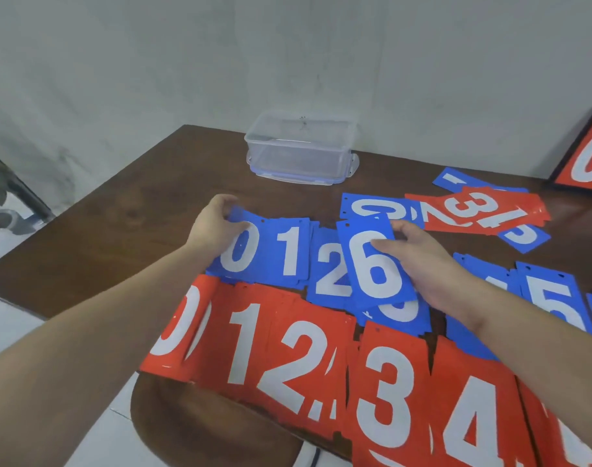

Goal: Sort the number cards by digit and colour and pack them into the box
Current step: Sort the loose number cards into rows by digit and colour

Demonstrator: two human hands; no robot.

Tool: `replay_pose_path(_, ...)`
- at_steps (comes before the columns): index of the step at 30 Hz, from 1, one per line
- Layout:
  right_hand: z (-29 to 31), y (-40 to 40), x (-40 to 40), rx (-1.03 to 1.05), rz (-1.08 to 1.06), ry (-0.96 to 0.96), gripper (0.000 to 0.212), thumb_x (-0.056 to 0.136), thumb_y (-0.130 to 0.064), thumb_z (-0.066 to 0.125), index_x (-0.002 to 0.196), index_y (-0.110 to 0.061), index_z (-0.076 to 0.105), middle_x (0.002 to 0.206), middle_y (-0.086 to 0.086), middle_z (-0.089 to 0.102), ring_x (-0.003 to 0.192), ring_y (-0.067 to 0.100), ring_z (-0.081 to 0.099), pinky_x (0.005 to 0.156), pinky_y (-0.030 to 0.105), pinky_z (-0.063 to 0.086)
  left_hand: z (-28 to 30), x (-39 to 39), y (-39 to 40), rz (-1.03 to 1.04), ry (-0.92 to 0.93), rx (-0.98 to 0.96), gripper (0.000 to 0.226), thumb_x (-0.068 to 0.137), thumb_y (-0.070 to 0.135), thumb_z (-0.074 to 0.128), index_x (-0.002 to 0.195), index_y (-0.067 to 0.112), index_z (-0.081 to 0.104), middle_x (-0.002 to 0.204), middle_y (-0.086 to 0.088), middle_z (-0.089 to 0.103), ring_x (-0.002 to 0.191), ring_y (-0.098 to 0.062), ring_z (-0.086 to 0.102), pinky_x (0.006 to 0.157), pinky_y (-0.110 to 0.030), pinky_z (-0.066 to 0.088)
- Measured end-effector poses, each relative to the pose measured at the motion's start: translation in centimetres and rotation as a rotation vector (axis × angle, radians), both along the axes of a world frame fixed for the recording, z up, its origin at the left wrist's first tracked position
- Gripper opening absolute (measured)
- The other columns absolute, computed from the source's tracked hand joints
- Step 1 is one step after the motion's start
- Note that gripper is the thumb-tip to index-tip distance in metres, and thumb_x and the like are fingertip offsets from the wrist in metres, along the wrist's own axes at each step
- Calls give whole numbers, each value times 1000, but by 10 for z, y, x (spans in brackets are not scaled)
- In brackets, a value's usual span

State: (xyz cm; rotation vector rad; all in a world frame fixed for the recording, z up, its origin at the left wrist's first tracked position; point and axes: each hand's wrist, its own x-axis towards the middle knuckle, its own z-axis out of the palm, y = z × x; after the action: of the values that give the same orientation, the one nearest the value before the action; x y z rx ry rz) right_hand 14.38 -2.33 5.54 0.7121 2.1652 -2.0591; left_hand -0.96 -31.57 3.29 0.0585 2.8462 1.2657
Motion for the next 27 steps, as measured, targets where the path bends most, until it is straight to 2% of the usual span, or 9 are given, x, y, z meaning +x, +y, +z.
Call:
replay_pose_path(2, 3, 14, 2, 32, -19, -12, 30, 95, -23, 69, 123, -26, 58, 107, 1, 77, 86, 27, 77, 84, 56, 60, -1, -3, 6, 4, 62, -246, 60, 86, 28, 76, 140, 30, 49, 136, 0, 51, 132, -28, 44, 107, -44, 38)
replay_pose_path(4, 7, 29, 7, 70, -45, -23, 24, 97, -22, 66, 120, -27, 58, 109, 0, 75, 83, 21, 77, 79, 48, 63, 5, -1, 19, -33, 142, -355, 54, 88, 29, 72, 137, 33, 52, 146, -1, 43, 138, -30, 33, 111, -48, 28)
replay_pose_path(7, 15, 55, 20, 163, -84, -33, 14, 99, -21, 63, 104, -30, 53, 96, -9, 66, 75, 12, 73, 57, 28, 58, 18, 6, 52, -182, 227, -311, 36, 91, 31, 68, 127, 33, 60, 142, 3, 46, 137, -27, 33, 111, -45, 25)
replay_pose_path(10, 16, 85, 37, 243, -125, -63, 26, 98, -20, 65, 119, -28, 51, 108, -1, 69, 91, 22, 73, 79, 43, 62, 23, 18, 94, -375, 268, -243, 20, 93, 29, 67, 112, 34, 65, 131, 7, 54, 130, -24, 41, 112, -48, 33)
replay_pose_path(14, 16, 125, 73, 298, -205, -33, 46, 96, -11, 63, 133, -32, 46, 92, 0, 74, 82, 18, 74, 63, 36, 57, 22, 40, 152, -672, 317, -161, 15, 92, 24, 68, 102, 35, 66, 119, 12, 57, 120, -18, 51, 106, -49, 40)
replay_pose_path(17, 15, 154, 101, 312, -294, -2, 53, 93, -8, 64, 135, -36, 47, 103, 1, 74, 90, 25, 74, 75, 47, 60, 17, 55, 186, -804, 352, -118, 13, 92, 21, 69, 100, 31, 69, 116, 10, 59, 116, -15, 55, 104, -46, 43)
replay_pose_path(20, 13, 182, 131, 321, -404, 9, 51, 92, -8, 63, 131, -39, 50, 106, 1, 74, 85, 23, 71, 68, 41, 55, 15, 74, 217, -912, 355, -91, 11, 92, 16, 68, 101, 23, 70, 111, 8, 61, 111, -14, 56, 101, -40, 45)
replay_pose_path(23, 9, 200, 152, 345, -495, -5, 45, 94, -15, 64, 129, -39, 52, 109, -1, 71, 97, 27, 71, 86, 50, 57, 15, 86, 237, -977, 347, -149, 11, 94, 19, 66, 101, 27, 68, 111, 11, 59, 108, -10, 54, 97, -36, 47)
replay_pose_path(27, 2, 218, 159, 438, -467, -25, 38, 94, -21, 68, 127, -35, 54, 106, -3, 70, 87, 21, 69, 66, 37, 53, 15, 93, 253, -1004, 319, -205, 12, 95, 22, 66, 102, 31, 65, 111, 13, 58, 108, -8, 54, 99, -34, 48)
